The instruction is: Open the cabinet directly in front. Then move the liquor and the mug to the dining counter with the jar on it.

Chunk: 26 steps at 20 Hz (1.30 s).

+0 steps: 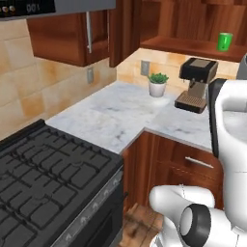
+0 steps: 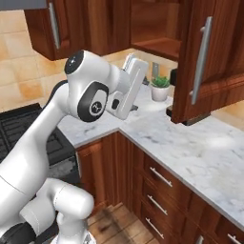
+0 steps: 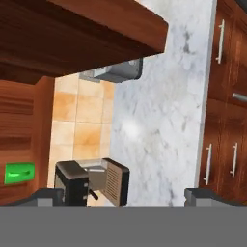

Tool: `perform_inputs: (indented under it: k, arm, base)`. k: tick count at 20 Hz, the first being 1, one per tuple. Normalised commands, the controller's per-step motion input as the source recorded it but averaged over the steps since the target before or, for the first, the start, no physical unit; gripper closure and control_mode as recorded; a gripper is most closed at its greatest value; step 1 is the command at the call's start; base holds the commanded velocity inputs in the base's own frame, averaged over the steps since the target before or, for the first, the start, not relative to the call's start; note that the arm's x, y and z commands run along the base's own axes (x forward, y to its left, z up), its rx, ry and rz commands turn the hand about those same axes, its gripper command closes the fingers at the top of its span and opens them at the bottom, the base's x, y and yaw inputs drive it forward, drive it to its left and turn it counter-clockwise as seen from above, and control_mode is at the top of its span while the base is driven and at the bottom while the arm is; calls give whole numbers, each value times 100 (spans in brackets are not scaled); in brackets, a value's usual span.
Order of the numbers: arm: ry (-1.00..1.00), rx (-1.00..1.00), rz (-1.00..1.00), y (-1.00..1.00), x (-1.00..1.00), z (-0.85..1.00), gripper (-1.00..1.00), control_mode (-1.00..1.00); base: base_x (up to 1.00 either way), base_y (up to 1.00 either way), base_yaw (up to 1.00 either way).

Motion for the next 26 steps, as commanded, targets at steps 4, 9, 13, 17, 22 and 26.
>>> perform_inputs:
  k: [4,9,13,17,22,26]
  arm:
    - [0,0,0,0,0,0,-100,100]
    - [0,0,0,0,0,0,-100,100]
    - [0,0,0,0,0,0,-100,100]
    - [0,0,0,0,0,0,-100,100]
    - [0,0,0,0,0,0,-100,100]
    - [0,0,0,0,0,0,-100,100]
  base:
    - [81,11,-27]
    - [76,15,-33]
    - [52,9,-33]
    - [25,0,-37]
    - [60,16,-26]
    - [72,11,-15]
